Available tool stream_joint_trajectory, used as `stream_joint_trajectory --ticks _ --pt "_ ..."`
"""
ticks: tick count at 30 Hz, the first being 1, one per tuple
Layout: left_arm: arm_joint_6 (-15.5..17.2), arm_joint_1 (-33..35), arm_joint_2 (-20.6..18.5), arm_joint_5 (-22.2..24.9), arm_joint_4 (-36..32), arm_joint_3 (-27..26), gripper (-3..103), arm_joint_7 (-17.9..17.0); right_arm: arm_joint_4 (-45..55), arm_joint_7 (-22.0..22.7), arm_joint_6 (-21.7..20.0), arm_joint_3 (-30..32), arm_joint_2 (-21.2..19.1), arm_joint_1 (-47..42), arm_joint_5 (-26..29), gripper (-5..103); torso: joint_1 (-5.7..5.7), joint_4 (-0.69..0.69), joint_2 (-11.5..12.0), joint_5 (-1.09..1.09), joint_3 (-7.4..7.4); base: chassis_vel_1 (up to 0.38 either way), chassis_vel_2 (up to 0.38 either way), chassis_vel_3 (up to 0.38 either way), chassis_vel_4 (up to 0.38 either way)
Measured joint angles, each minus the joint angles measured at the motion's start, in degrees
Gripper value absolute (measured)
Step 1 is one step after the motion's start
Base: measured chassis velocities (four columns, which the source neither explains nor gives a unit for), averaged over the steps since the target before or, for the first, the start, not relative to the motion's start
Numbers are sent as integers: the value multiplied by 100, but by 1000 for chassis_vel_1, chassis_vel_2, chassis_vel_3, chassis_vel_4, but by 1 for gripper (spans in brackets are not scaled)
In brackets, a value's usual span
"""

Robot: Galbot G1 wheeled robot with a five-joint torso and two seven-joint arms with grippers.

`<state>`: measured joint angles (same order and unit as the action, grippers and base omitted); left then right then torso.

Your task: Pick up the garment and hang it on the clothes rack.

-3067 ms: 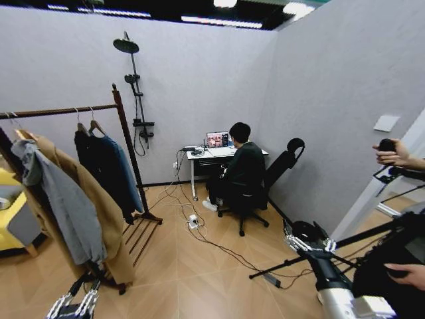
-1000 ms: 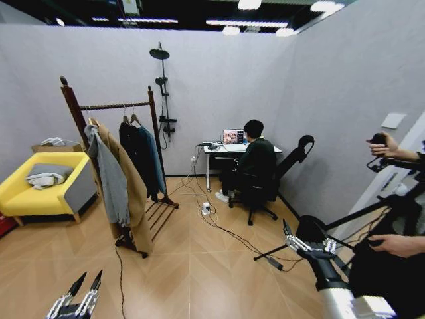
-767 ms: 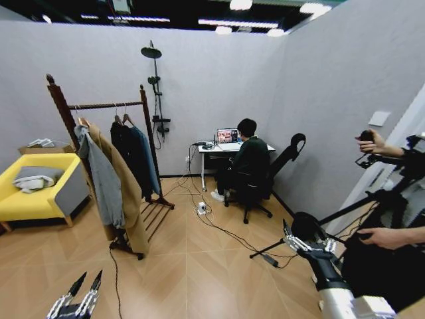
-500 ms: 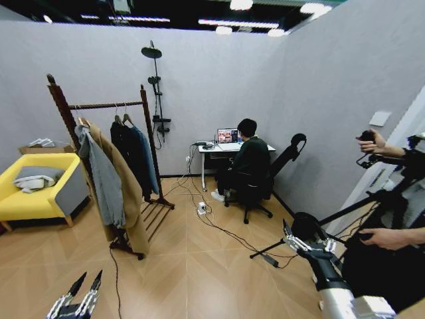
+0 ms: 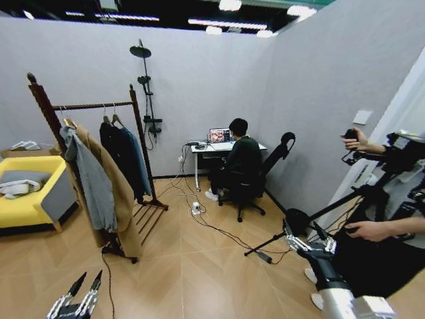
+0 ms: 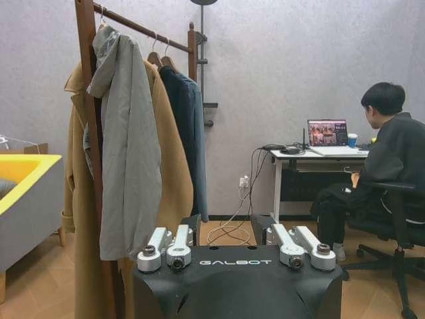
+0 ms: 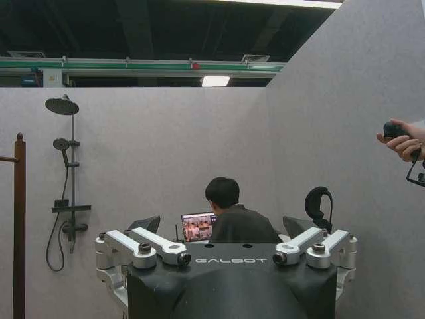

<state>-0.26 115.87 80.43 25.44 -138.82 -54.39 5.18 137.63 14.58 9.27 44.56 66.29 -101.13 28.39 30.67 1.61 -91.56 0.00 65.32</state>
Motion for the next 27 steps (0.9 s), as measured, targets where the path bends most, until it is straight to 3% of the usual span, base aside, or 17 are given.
stream_joint_trajectory --ticks 6,15,27 --pt "0 0 0 0 0 0 46 0 0 0 0 0 0 0 0 100 9 0 -20 0 10 0 0 0 0" --pt "0 0 0 0 0 0 46 0 0 0 0 0 0 0 0 100 141 -2 -295 -1 150 0 0 0 0" --pt "0 0 0 0 0 0 46 0 0 0 0 0 0 0 0 100 157 0 -326 0 167 0 0 0 0"
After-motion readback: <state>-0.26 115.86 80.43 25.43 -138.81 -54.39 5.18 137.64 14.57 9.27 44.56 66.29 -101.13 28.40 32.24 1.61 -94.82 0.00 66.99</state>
